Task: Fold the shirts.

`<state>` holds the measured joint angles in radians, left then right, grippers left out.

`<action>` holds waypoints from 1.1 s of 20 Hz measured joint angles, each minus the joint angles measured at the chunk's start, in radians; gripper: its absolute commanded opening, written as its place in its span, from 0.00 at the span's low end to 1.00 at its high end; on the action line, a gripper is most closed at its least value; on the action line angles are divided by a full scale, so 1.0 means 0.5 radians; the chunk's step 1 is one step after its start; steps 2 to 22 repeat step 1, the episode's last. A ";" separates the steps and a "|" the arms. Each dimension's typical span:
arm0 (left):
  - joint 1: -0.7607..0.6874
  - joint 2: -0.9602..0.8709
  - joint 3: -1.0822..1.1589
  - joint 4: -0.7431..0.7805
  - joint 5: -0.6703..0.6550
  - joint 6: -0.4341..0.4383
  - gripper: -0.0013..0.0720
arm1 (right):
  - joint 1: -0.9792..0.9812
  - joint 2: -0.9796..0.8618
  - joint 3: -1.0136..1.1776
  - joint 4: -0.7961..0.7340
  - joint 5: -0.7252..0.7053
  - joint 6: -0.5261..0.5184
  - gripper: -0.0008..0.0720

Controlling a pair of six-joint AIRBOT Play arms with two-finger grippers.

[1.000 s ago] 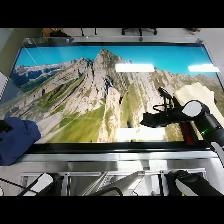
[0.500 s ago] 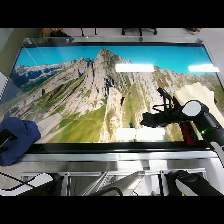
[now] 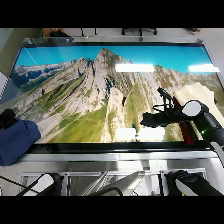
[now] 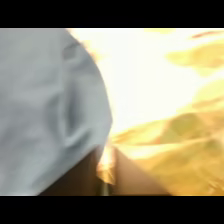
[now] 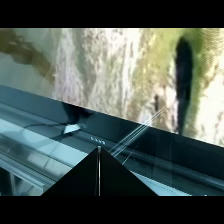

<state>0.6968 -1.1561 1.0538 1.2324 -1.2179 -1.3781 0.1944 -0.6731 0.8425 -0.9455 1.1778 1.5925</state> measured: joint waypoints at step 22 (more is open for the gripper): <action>-0.053 0.030 0.006 -0.016 0.005 0.000 0.04 | 0.000 0.000 0.000 0.001 0.000 0.000 0.04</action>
